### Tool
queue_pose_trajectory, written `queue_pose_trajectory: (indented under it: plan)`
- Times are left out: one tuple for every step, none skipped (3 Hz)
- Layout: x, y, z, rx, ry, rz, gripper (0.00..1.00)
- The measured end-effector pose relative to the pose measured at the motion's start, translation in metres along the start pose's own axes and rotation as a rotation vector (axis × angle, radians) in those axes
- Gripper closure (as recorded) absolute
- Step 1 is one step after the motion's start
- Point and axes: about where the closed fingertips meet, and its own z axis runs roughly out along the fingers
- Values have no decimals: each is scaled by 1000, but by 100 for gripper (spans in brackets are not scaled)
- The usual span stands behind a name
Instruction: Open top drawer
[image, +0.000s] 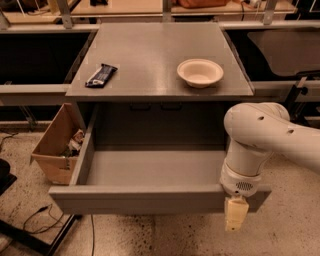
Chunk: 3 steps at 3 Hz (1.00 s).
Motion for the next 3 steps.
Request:
queue_pose_trajectory:
  plan:
    - [0,19,1,-32,16,17,63]
    - [4,51,1,-76,16,15,87]
    - [11,63,4,-92,10,23,100]
